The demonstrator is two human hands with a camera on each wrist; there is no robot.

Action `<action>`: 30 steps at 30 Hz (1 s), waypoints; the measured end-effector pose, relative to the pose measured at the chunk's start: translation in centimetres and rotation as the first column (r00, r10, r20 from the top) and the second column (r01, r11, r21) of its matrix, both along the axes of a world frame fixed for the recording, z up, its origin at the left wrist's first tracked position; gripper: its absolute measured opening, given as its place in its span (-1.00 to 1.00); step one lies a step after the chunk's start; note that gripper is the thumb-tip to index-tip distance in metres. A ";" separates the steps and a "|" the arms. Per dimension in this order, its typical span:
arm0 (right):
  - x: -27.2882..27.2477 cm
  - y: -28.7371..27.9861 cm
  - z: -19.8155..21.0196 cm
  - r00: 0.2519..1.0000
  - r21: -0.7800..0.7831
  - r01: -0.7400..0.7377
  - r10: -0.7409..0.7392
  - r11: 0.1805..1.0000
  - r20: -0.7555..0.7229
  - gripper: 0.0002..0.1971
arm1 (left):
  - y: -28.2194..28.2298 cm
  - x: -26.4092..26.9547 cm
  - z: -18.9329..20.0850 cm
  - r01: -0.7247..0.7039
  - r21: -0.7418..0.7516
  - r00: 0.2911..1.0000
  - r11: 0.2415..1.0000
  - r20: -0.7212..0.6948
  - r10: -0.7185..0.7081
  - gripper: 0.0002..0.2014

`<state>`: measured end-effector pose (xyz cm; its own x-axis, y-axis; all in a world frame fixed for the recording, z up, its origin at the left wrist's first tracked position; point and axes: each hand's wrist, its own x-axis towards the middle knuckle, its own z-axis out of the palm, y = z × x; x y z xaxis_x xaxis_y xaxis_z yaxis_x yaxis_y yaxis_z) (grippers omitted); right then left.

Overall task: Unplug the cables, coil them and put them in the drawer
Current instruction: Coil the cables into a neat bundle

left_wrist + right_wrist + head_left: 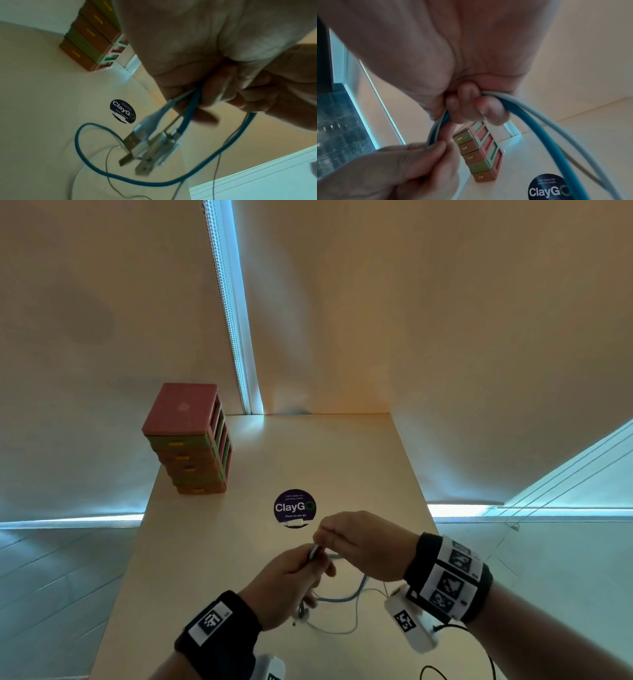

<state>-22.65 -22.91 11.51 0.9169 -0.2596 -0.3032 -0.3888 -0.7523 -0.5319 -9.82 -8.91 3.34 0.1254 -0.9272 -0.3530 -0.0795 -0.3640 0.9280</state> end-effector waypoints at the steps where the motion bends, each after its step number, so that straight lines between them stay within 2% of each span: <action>1: -0.2 -0.3 0.4 1.000 0.017 -0.006 0.006 1.000 0.002 -0.61 | 0.0 -0.1 0.1 -0.008 -0.002 0.999 1.000 -0.039 0.008 -0.66; 4: -0.8 -1.3 1.1 0.999 0.030 -0.020 0.019 0.999 0.026 -0.67 | 0.1 -0.3 0.6 -0.051 -0.021 0.994 0.998 -0.101 0.049 -0.61; 7: -2.0 -2.6 1.0 0.996 -0.016 0.057 -0.056 0.998 0.068 -0.70 | 0.1 0.0 1.6 -0.241 -0.013 0.929 0.970 -0.293 0.227 -0.61; 9: -2.9 -3.0 0.4 0.983 -0.018 0.158 -0.155 0.987 0.102 -0.69 | 0.1 0.5 2.3 -0.421 0.036 0.796 0.906 -0.464 0.388 -0.61; 11: -3.4 -2.4 -0.5 0.959 0.038 0.245 -0.248 0.969 0.138 -0.68 | -0.1 1.2 2.7 -0.536 0.096 0.641 0.839 -0.601 0.478 -0.58; 14: -3.2 -0.1 -2.1 0.929 0.146 0.296 -0.320 0.944 0.184 -0.70 | -0.9 2.1 3.1 -0.578 0.160 0.495 0.800 -0.711 0.500 -0.56; 17: -2.5 2.7 -3.7 0.922 0.238 0.301 -0.345 0.924 0.175 -0.69 | -1.7 2.6 3.7 -0.573 0.186 0.352 0.798 -0.824 0.444 -0.60; 18: -2.2 3.5 -4.2 0.921 0.269 0.300 -0.351 0.915 0.170 -0.69 | -1.9 2.6 3.9 -0.580 0.183 0.330 0.794 -0.838 0.434 -0.56; 22: -1.8 5.2 -5.4 0.892 0.309 0.339 -0.408 0.889 0.195 -0.68 | -2.6 2.4 4.3 -0.624 0.173 0.372 0.762 -0.792 0.485 -0.57; 26: -1.7 5.4 -5.5 0.908 0.271 0.323 -0.378 0.907 0.183 -0.68 | -3.2 2.0 4.1 -0.610 0.193 0.403 0.768 -0.759 0.511 -0.55; 28: -1.7 5.6 -5.5 0.921 0.219 0.313 -0.352 0.924 0.167 -0.68 | -3.4 1.7 4.3 -0.599 0.194 0.393 0.777 -0.774 0.497 -0.52; 30: -1.7 6.0 -5.3 0.932 0.185 0.301 -0.329 0.936 0.150 -0.65 | -3.6 1.5 4.3 -0.614 0.237 0.363 0.753 -0.762 0.536 -0.55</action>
